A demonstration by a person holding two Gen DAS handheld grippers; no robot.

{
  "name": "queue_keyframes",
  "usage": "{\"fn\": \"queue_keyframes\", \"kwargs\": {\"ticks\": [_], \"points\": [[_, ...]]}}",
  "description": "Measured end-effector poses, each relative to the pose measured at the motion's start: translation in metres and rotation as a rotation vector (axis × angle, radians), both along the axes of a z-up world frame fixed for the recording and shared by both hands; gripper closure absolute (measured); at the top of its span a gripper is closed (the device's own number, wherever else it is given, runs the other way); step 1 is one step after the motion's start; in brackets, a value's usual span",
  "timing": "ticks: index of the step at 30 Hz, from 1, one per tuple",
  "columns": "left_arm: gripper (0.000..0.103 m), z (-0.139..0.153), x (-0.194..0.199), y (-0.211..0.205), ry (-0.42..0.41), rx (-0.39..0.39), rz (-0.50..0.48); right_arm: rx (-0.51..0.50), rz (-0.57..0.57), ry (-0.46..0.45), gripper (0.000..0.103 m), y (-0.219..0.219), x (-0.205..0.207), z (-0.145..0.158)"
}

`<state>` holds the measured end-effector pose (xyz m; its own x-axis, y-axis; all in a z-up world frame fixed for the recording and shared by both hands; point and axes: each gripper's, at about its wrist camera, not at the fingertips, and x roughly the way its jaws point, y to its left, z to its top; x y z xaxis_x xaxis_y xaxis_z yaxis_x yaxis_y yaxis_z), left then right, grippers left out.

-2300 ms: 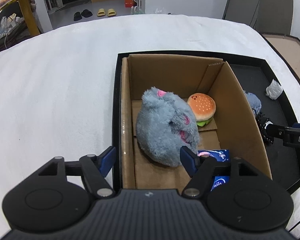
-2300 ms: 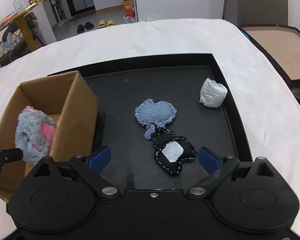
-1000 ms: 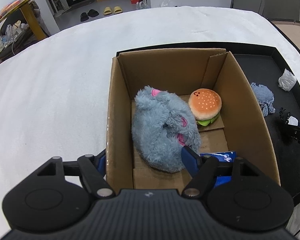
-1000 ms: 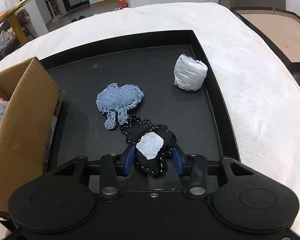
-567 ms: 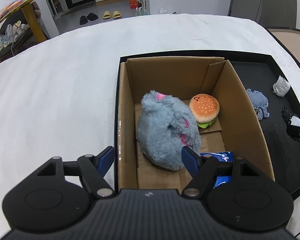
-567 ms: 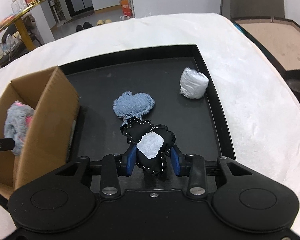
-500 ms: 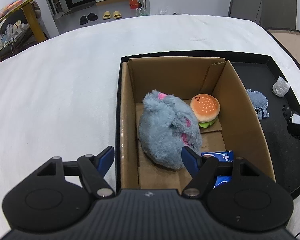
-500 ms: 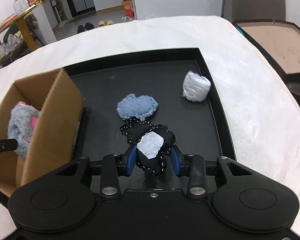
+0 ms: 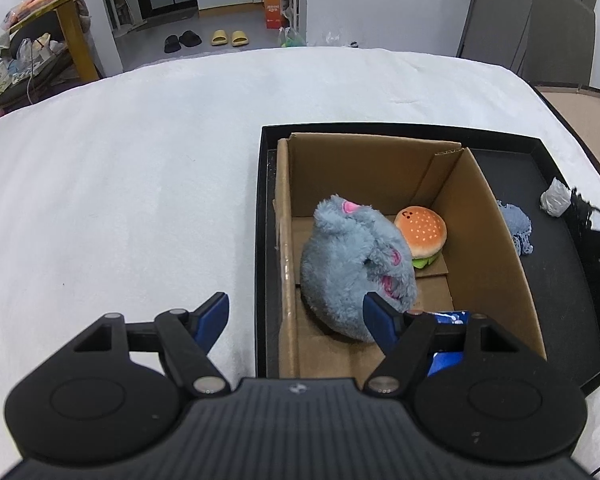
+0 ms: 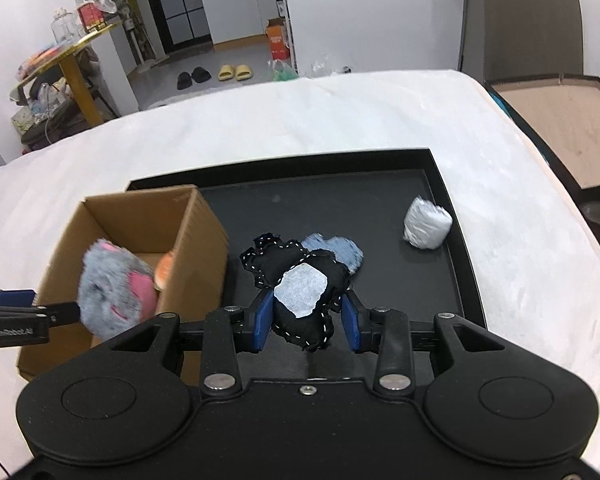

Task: Organize soft objects
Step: 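Lift the black stitched plush and drop it into the box with the right gripper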

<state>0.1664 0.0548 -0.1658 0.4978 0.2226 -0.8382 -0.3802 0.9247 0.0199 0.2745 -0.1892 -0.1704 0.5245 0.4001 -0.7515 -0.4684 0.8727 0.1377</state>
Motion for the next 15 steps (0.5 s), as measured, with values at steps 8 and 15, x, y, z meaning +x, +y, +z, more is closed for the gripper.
{"fn": "queue_keyframes", "kwargs": {"ticks": [8,15], "points": [[0.031,-0.001,-0.010,0.006,-0.018,-0.019,0.000,0.002,0.047,-0.039,0.067,0.023,-0.013,0.022],[0.031,-0.003,-0.019,0.014,-0.045,-0.050,-0.008,0.004,0.072,-0.058,0.067,0.043,-0.021,0.032]]}}
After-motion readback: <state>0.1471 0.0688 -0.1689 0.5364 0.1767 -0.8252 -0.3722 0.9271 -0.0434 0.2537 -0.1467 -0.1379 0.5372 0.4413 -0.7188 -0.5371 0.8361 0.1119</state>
